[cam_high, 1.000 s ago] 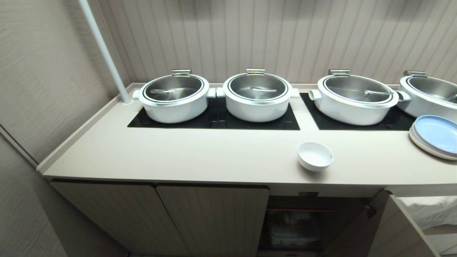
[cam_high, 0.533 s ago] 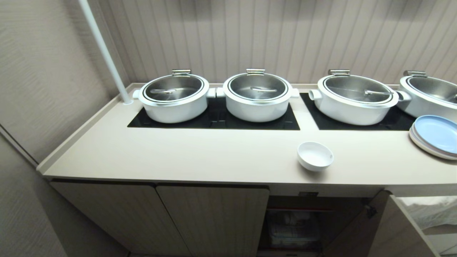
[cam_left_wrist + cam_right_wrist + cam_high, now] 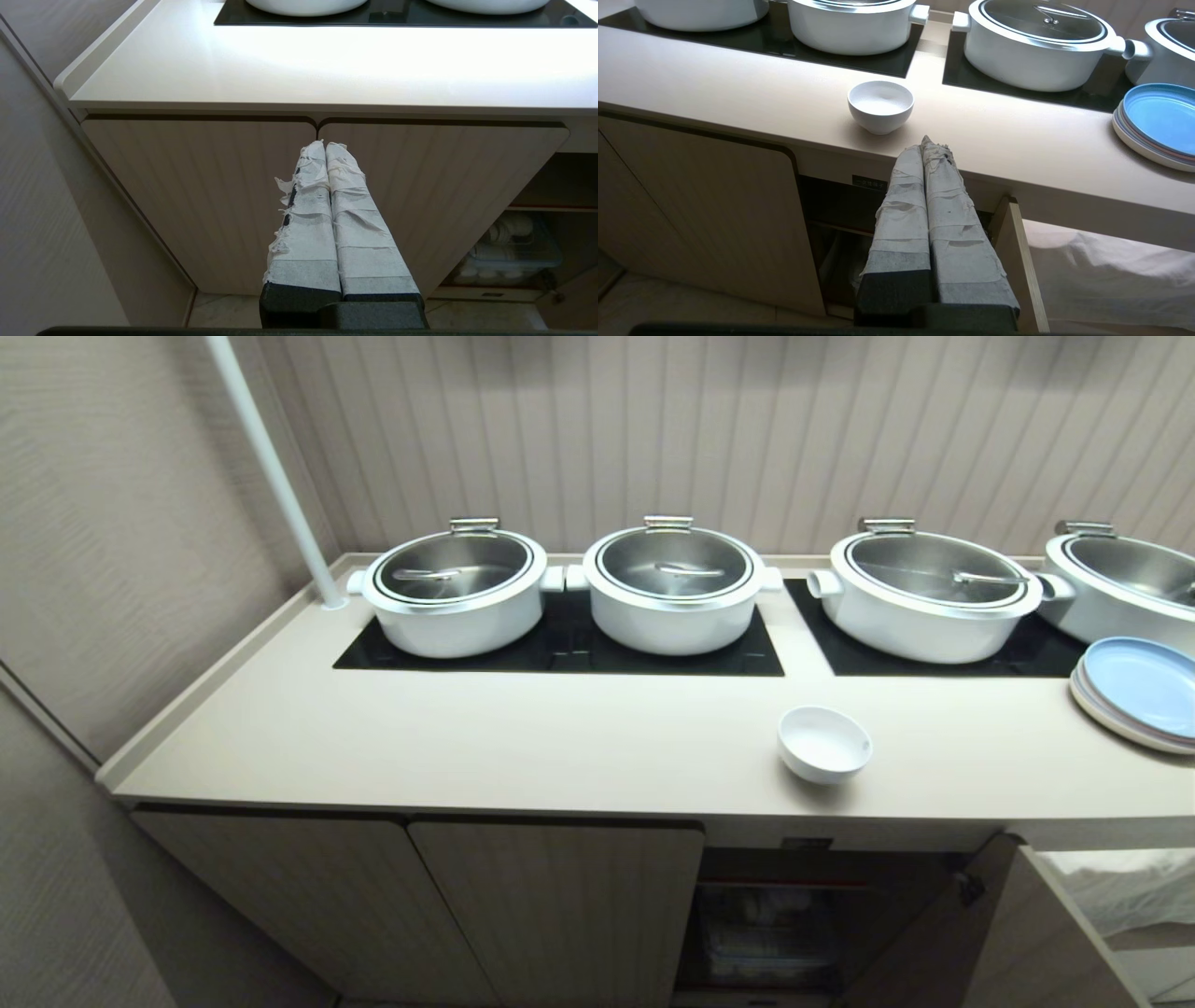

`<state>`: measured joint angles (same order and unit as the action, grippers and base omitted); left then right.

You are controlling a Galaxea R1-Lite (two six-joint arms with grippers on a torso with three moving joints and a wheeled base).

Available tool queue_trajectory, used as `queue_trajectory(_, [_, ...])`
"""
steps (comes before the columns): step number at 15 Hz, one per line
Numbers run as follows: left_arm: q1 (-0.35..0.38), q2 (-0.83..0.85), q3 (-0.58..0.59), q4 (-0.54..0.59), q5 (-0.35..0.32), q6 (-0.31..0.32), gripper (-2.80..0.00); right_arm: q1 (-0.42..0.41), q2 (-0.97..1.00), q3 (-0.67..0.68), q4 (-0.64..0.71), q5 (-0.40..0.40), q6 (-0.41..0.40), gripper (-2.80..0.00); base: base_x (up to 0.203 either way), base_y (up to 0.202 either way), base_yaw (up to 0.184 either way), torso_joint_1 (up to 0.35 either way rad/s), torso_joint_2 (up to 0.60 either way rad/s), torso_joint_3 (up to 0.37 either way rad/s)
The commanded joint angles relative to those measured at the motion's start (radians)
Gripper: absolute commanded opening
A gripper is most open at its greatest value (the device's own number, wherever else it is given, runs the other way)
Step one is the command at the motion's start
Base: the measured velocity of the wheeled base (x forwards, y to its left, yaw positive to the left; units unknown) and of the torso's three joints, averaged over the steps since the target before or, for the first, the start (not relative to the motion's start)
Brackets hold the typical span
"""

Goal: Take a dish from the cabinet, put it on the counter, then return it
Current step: Pick up the bowl from the table

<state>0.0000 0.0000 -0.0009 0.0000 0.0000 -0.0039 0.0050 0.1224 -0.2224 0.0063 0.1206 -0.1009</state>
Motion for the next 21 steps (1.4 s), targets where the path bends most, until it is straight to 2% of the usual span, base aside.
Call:
queue_trajectory(1, [0.0, 0.0, 0.001, 0.0, 0.0, -0.001, -2.8, 0.006, 0.133, -0.038, -0.008, 0.0, 0.001, -2.8, 0.0, 0.0, 0.0, 0.0, 0.0, 0.0])
queue_trajectory(6, [0.0, 0.0, 0.001, 0.0, 0.0, -0.001, -2.8, 0.007, 0.317, -0.082, -0.04, 0.0, 0.035, -2.8, 0.0, 0.0, 0.0, 0.0, 0.0, 0.0])
queue_trajectory(13, [0.0, 0.0, 0.001, 0.0, 0.0, -0.001, -2.8, 0.007, 0.639, -0.124, -0.268, 0.002, 0.078, -2.8, 0.0, 0.0, 0.0, 0.0, 0.0, 0.0])
queue_trajectory(21, [0.0, 0.0, 0.0, 0.0, 0.0, -0.001, -2.8, 0.007, 0.787, -0.222, -0.271, 0.002, 0.093, -2.8, 0.0, 0.0, 0.0, 0.0, 0.0, 0.0])
